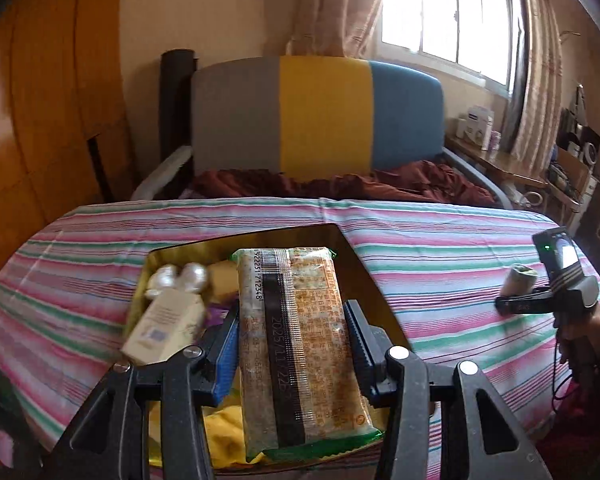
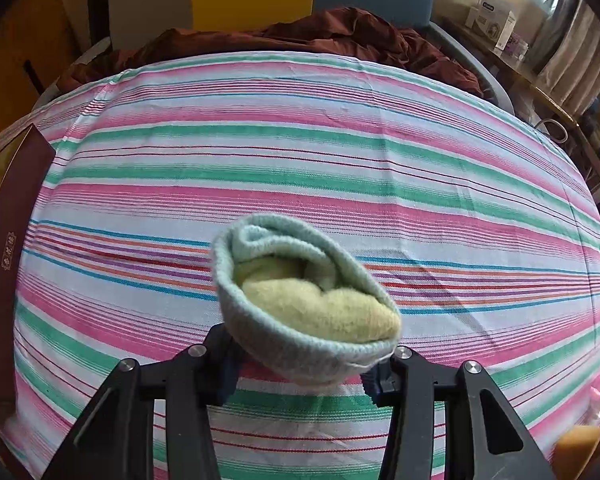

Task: Organize objects
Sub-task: 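Carry the cracker bar into the gold tray and open left tool while right tool holds the sock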

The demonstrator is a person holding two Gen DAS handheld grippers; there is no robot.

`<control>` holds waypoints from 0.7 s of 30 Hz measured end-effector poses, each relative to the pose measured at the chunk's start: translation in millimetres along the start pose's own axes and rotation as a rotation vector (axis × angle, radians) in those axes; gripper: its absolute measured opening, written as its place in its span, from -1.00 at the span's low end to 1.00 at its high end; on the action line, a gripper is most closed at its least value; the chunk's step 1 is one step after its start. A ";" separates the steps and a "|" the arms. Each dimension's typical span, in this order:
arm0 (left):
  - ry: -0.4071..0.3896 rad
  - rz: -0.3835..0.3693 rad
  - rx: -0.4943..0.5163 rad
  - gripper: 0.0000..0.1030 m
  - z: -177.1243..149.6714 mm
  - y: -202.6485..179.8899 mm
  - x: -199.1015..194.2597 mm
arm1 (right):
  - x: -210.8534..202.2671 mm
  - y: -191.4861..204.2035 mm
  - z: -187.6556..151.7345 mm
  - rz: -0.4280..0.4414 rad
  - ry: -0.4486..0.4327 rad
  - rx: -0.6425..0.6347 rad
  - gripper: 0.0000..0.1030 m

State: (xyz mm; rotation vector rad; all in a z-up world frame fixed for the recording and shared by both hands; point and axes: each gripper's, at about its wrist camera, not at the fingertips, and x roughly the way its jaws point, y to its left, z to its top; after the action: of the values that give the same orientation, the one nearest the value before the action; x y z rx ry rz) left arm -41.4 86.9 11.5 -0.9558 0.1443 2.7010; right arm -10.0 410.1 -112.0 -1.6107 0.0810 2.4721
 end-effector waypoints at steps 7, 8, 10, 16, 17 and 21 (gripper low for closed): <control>-0.012 0.115 -0.029 -0.06 -17.2 44.2 -13.2 | -5.2 0.5 -4.3 -0.017 -0.009 -0.012 -0.06; -0.007 0.119 -0.041 -0.06 -19.2 48.9 -12.4 | -5.7 0.5 -4.9 -0.019 -0.010 -0.012 -0.06; 0.001 0.122 -0.058 -0.06 -22.2 56.4 -11.3 | -7.8 0.3 -7.4 -0.022 -0.012 -0.012 -0.06; 0.028 0.108 -0.081 -0.06 -26.2 64.4 -0.7 | -8.7 1.6 -9.1 -0.029 -0.015 -0.007 -0.06; 0.033 0.104 -0.080 -0.06 -26.8 64.5 1.5 | -8.7 1.8 -8.8 -0.031 -0.016 -0.008 -0.06; 0.057 0.093 -0.082 -0.06 -28.1 63.5 12.4 | -7.9 1.6 -7.7 -0.036 -0.017 -0.011 -0.06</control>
State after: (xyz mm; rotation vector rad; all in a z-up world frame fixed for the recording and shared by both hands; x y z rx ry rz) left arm -51.9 23.7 -17.9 -1.0754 0.0916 2.7846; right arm -0.3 406.3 -108.0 -1.5806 0.0362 2.4633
